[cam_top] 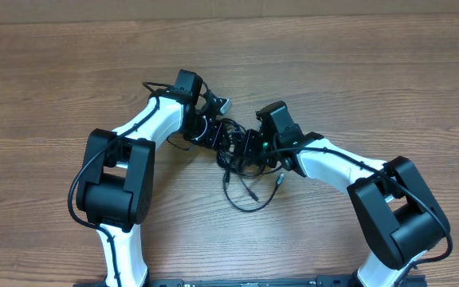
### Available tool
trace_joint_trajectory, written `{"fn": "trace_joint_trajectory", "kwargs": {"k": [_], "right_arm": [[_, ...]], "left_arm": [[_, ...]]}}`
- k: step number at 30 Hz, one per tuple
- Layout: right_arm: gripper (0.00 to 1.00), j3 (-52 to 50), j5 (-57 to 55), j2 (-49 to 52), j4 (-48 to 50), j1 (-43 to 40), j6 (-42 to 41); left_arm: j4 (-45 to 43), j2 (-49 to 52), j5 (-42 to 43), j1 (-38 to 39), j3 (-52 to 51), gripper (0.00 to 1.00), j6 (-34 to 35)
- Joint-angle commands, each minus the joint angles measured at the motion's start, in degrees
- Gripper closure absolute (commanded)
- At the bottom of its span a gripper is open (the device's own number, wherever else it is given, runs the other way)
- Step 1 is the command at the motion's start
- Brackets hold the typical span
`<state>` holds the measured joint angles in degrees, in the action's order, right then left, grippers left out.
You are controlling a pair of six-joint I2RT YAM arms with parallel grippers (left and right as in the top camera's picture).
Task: Untangle cables
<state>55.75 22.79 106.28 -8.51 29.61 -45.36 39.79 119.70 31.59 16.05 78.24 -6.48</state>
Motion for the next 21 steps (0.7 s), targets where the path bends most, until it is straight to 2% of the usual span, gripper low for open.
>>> {"fn": "trace_joint_trajectory", "kwargs": {"k": [1,3,6,11,17,21], "right_arm": [[0.96,-0.13,9.07,-1.51,1.88,-1.66,2.34],[0.96,-0.15,14.8,-1.51,1.95,-2.03,6.12],[0.96,-0.13,18.99,-1.51,1.97,-2.03,9.4],[0.96,-0.15,16.11,-1.51,1.64,-2.71,9.44],[0.96,-0.15,3.63,-1.49,-3.13,-3.54,7.5],[0.94,-0.15,-1.42,-1.4,-5.6,-3.54,4.48]], "left_arm": [[-0.7,0.96,-5.2,1.68,-0.35,0.82,0.63],[-2.19,0.96,-8.33,2.08,-0.35,0.85,4.04],[-3.67,0.96,-8.72,2.08,-0.35,0.86,5.95],[-4.37,0.96,-9.75,2.08,-0.35,0.85,8.02],[-3.67,0.96,-8.59,2.08,-0.35,0.62,7.5],[-2.97,0.96,-3.28,1.97,-0.35,0.55,3.28]]}}
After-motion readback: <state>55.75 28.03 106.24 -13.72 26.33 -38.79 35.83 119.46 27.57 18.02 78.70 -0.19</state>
